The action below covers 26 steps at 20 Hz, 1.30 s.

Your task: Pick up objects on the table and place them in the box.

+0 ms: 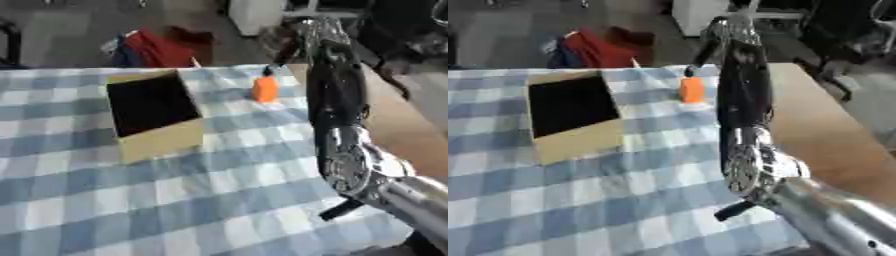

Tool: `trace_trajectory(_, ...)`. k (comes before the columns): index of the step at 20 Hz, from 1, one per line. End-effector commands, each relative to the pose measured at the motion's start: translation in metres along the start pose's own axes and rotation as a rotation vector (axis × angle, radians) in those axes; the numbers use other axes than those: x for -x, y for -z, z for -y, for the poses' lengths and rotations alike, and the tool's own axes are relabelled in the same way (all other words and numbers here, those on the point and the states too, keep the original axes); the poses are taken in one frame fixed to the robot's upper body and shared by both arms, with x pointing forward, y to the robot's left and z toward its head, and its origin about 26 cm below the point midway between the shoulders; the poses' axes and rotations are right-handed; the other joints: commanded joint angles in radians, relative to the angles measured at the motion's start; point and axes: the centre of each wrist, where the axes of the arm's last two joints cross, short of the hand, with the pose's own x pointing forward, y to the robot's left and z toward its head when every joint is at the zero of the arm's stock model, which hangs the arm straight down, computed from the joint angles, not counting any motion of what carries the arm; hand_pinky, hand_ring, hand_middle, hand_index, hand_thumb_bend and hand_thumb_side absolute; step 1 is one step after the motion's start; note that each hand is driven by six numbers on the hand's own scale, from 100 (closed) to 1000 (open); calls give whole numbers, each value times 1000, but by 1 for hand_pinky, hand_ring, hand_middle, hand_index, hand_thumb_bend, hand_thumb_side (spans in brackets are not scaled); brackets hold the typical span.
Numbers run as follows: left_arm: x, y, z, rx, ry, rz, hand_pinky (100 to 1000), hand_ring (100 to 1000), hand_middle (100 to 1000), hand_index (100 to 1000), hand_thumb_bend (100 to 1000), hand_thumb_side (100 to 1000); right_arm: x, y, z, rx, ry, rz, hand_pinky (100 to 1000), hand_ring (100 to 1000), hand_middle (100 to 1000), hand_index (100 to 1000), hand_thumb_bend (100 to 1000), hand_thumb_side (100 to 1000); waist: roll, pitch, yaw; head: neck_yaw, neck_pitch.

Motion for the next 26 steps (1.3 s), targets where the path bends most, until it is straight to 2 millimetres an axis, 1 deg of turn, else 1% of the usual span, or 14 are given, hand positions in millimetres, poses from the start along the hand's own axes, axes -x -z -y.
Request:
trace_trajectory(1,-5,5,-4,-3,8,28,824,645,599,758,100,604,12,-3,15,39,16,-22,774,830,889,977,708,372,7,-11,1,-2,-10)
trace_trajectory(9,-6,5,-3,-2,6,32,824,644,599,757,100,604,7,9,-3,41,28,-18,773,826,886,976,710,371,6,-7,8,-2,-11)
trace_trajectory(12,-6,6,-3,-2,6,33,824,644,599,758,100,604,6,15,-13,48,38,-19,773,824,885,976,708,374,5,-5,10,-2,-12)
trace_trajectory(15,-6,6,-3,-1,6,35,824,644,598,757,100,604,6,23,-27,58,53,-21,772,818,881,975,706,377,4,-2,13,-2,-15)
trace_trajectory(17,-6,6,-3,0,6,36,824,644,598,757,100,604,6,30,-42,68,54,-26,770,811,876,973,692,384,3,-1,15,-3,-15)
trace_trajectory(18,-6,6,-3,0,6,36,824,644,598,757,100,606,6,34,-52,72,53,-28,770,810,877,973,678,387,2,-1,16,-3,-14)
trace_trajectory(19,-6,7,-3,1,7,37,824,644,598,757,100,604,7,38,-65,73,47,-30,770,810,876,973,686,387,1,-1,17,-4,-14)
trace_trajectory(20,-7,7,-3,3,7,37,824,643,598,757,100,604,10,42,-82,71,38,-32,770,807,875,973,682,390,-1,-1,18,-6,-13)
trace_trajectory(21,-7,7,-3,6,7,38,824,643,598,757,100,604,15,45,-103,67,27,-33,769,805,874,973,681,392,-3,-2,20,-8,-12)
trace_trajectory(22,-7,7,-3,8,8,39,824,643,598,757,100,604,22,46,-120,83,28,-34,769,803,873,972,681,394,-4,-2,22,-9,-12)
trace_trajectory(23,-7,7,-3,10,8,39,824,643,598,757,100,604,28,47,-130,106,46,-37,769,802,872,972,680,395,-5,-2,23,-10,-12)
trace_trajectory(24,-7,7,-3,11,8,39,824,643,598,757,100,604,32,47,-135,127,72,-40,769,801,872,972,680,398,-6,-3,23,-11,-12)
trace_trajectory(26,-7,7,-3,12,9,39,824,643,598,757,100,604,38,47,-138,154,112,-46,768,798,870,972,682,401,-7,-4,23,-12,-12)
